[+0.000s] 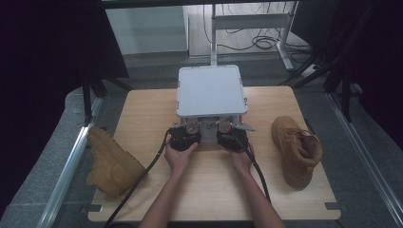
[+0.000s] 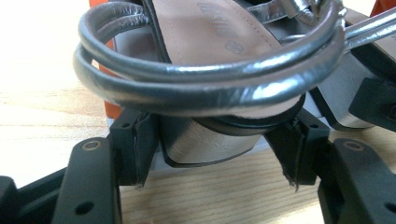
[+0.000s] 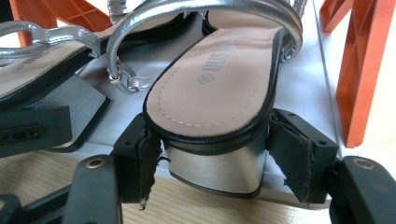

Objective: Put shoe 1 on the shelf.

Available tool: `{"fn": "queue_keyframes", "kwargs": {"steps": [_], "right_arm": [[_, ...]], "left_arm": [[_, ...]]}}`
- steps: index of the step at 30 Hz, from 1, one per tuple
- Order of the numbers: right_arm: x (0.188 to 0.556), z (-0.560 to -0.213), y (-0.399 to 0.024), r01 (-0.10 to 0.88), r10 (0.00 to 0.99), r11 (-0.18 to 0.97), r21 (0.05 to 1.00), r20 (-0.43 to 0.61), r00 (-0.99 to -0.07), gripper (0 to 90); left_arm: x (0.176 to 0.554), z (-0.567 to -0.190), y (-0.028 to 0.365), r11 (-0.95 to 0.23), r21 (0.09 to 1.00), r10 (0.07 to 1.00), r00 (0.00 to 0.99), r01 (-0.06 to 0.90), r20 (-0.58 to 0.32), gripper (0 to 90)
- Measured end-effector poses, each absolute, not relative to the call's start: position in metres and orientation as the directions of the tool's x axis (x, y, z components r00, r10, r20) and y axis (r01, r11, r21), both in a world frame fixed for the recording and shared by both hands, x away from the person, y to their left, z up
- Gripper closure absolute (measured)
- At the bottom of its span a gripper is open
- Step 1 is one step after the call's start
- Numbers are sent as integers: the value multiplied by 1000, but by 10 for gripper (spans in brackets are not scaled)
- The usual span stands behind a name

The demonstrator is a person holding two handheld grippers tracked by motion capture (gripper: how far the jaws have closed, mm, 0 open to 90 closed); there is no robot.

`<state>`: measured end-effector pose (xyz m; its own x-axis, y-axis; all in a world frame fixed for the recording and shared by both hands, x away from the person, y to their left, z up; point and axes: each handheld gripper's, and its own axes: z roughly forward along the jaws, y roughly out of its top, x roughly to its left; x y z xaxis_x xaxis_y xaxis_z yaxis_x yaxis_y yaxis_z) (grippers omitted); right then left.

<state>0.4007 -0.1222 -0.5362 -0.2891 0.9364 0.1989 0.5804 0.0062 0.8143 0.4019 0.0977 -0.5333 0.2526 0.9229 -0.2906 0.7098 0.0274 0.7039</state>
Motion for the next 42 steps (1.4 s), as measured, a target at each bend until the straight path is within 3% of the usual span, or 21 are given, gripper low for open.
{"fn": "queue_keyframes", "kwargs": {"steps": [13, 18, 21, 24, 25, 26, 27, 30, 34, 42], "right_arm": [[384, -526, -135, 581, 936, 38, 813, 175, -306, 299], [371, -518, -143, 540, 935, 78, 838, 128, -332, 314], [363, -513, -148, 513, 931, 104, 852, 99, -351, 374], [359, -511, -159, 509, 926, 96, 855, 112, -362, 504], [359, -511, -159, 509, 926, 96, 855, 112, -362, 504], [359, -512, -163, 514, 929, 80, 854, 123, -349, 574], [359, -512, -163, 514, 929, 80, 854, 123, -349, 574], [361, -516, -169, 529, 927, 36, 848, 170, -335, 706], [364, -518, -172, 536, 923, -7, 844, 212, -322, 806], [373, -523, -172, 568, 912, -72, 820, 285, -296, 894]], "left_arm": [[396, -526, 103, 17, 711, 904, 294, 703, -312, 300], [383, -523, 105, -14, 730, 899, 327, 683, -290, 284], [373, -520, 111, -20, 748, 895, 345, 664, -282, 292], [364, -517, 119, -23, 766, 887, 366, 643, -281, 409], [361, -516, 121, -26, 772, 883, 376, 636, -281, 409], [359, -516, 124, -26, 778, 883, 379, 627, -277, 466], [357, -516, 127, -18, 785, 886, 374, 619, -274, 466], [356, -518, 133, 19, 789, 885, 357, 614, -299, 651], [360, -525, 136, 40, 769, 877, 346, 639, -333, 795], [373, -535, 137, 92, 748, 876, 303, 657, -374, 887]]}}
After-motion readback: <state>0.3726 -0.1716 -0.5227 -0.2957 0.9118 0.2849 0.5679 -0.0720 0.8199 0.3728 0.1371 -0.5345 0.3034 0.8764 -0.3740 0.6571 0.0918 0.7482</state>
